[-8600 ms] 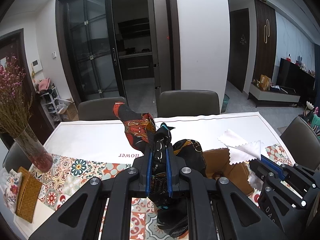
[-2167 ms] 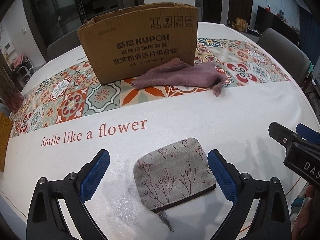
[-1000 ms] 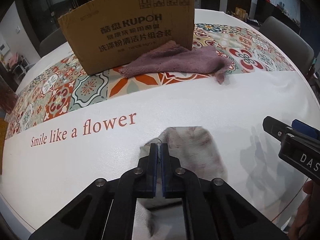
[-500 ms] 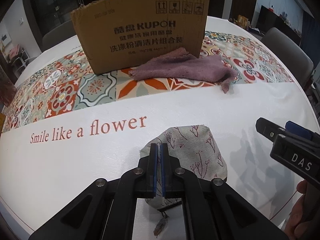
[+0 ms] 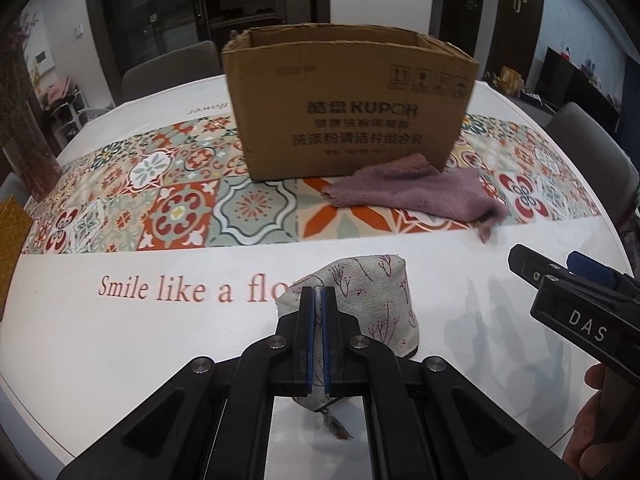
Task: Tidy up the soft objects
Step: 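Close the right tool on the mauve towel while the left tool holds the pouch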
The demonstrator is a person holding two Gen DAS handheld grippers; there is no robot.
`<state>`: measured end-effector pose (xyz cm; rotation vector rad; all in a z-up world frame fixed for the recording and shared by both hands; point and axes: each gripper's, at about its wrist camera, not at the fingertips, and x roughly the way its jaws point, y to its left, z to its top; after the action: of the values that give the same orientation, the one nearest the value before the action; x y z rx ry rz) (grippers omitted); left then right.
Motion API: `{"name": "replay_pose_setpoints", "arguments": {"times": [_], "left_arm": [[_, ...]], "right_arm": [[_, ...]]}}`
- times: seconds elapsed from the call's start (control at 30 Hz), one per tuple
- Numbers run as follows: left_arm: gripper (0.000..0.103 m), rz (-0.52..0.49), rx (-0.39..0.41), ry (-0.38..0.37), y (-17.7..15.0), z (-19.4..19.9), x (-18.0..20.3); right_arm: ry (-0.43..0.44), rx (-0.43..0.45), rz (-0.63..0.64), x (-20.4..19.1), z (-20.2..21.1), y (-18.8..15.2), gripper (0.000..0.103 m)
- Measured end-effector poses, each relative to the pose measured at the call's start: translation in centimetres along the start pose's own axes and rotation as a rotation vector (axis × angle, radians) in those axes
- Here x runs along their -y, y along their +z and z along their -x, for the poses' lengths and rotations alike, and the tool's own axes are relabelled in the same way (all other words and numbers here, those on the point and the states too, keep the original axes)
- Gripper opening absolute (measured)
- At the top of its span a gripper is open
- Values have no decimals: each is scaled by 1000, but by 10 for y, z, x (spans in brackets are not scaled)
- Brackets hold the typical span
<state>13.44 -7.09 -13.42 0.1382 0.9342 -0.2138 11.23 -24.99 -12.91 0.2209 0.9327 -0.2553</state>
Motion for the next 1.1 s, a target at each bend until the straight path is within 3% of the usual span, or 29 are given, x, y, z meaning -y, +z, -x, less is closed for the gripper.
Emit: {"name": "replay_pose_setpoints", "arguments": {"times": [0.5, 1.1], "left_arm": [[5, 100, 44, 13, 31, -13, -50], [5, 123, -6, 26, 58, -63, -71]], "right_arm": [[36, 11, 55, -46, -33, 44, 83], [1, -110, 106, -73, -115, 64, 83]]}}
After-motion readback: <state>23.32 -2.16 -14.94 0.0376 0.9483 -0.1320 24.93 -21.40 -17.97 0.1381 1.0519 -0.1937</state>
